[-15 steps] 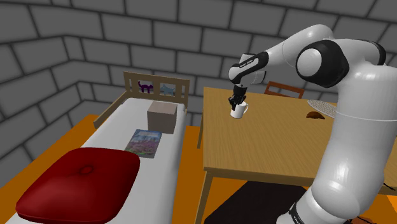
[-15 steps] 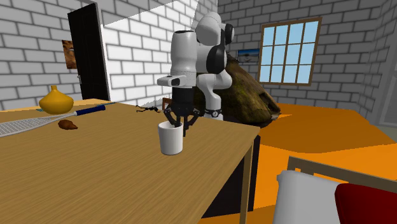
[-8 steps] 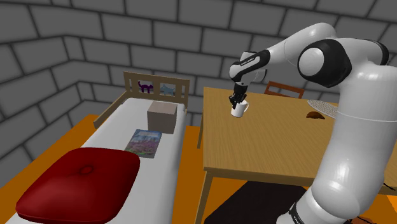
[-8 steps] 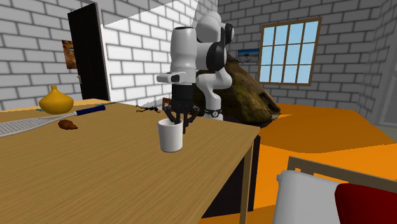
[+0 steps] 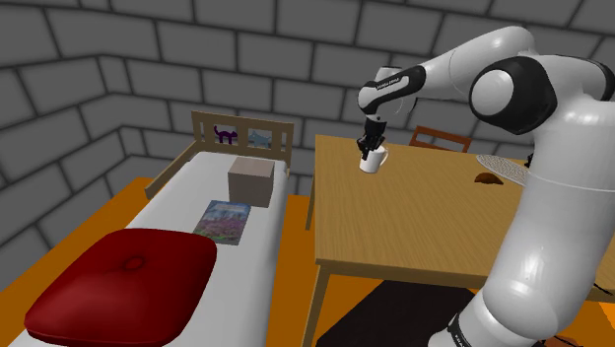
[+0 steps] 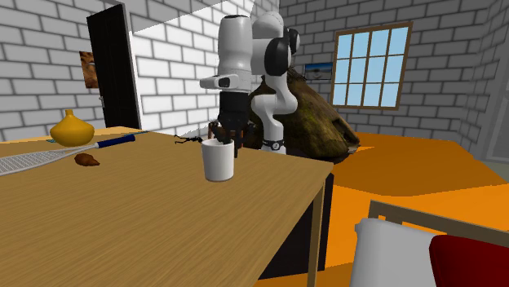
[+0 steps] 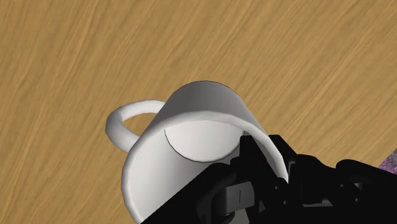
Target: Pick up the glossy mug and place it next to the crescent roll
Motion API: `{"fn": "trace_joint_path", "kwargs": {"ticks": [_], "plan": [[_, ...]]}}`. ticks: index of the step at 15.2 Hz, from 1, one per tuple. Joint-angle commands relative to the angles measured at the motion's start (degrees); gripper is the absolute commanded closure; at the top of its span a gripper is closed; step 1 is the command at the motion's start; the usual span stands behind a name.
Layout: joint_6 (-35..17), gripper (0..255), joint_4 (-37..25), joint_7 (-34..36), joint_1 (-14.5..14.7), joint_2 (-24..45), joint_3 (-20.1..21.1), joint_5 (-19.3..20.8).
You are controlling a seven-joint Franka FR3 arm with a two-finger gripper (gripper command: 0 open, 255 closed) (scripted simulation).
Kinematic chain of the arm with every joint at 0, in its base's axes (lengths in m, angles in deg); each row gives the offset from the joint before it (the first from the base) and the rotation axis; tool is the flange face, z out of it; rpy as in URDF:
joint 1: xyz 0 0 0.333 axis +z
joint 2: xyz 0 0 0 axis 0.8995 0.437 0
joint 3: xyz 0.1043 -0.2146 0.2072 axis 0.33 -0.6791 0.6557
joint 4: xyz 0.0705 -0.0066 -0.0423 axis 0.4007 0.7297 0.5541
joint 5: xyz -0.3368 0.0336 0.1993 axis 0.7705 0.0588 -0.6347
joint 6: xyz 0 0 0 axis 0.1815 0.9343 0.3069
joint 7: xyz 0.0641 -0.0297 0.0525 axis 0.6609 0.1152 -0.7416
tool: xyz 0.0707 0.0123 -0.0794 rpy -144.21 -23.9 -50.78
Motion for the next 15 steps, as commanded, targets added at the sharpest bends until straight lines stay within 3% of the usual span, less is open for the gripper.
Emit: {"fn": "trace_joint_path", "kwargs": {"ticks": [1,15], "plan": [[1.4,255,-0.7,0.1,0.1,-0.8,-0.1,0.3],[11.4,255,-8.2,0.6,0.2,-3.4,-0.4,1.4]]}}
